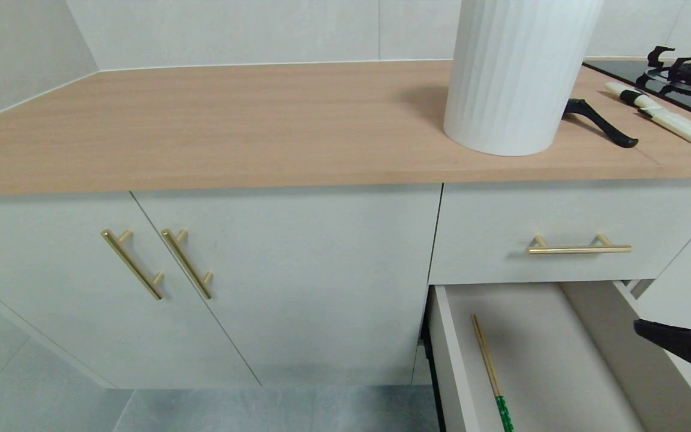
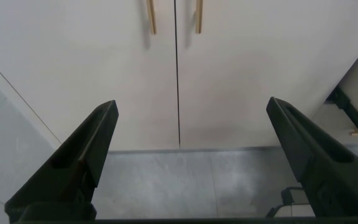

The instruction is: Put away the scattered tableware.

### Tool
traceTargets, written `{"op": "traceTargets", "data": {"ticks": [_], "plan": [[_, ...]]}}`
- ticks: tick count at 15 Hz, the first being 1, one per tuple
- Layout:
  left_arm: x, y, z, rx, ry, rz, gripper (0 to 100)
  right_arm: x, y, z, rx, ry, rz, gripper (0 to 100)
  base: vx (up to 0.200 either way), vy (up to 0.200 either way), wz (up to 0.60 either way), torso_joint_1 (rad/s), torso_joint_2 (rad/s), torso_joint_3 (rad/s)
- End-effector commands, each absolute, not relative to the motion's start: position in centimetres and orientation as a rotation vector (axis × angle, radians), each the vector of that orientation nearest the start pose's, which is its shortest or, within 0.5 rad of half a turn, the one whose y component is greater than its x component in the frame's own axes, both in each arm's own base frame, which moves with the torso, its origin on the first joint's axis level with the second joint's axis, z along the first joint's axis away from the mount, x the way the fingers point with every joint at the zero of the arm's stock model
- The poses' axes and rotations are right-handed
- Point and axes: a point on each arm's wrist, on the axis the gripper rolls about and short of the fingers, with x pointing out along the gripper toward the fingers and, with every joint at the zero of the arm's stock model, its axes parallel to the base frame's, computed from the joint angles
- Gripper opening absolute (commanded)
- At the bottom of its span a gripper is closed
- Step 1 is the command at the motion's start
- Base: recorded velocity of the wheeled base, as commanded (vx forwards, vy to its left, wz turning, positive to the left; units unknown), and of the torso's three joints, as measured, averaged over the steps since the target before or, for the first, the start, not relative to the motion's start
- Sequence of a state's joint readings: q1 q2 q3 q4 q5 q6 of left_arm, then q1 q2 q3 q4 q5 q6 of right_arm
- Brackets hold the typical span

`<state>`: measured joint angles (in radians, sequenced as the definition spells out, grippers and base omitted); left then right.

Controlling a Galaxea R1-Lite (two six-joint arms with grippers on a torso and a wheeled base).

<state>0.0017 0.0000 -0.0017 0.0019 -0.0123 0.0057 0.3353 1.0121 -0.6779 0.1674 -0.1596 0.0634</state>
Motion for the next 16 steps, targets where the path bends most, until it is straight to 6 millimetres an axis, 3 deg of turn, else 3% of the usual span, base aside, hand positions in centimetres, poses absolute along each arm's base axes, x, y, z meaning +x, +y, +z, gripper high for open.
{"op": "traceTargets", "data": {"ticks": [1, 13, 16], "plan": [[-2.28, -0.03, 7.58, 0.006, 0.002, -0.011, 100, 11.46, 3.62, 21.90, -0.060, 0.492, 0.157, 100, 0.000, 0.000, 0.00, 0.188, -0.51, -0.315], [-2.28, -0.03, 7.58, 0.006, 0.002, -0.011, 100, 11.28, 3.56, 21.86, -0.079, 0.487, 0.162, 100, 0.000, 0.000, 0.00, 0.187, -0.50, -0.287], [-2.28, -0.03, 7.58, 0.006, 0.002, -0.011, 100, 11.31, 3.57, 21.73, -0.098, 0.490, 0.166, 100, 0.000, 0.000, 0.00, 0.103, -0.23, -0.128]]}}
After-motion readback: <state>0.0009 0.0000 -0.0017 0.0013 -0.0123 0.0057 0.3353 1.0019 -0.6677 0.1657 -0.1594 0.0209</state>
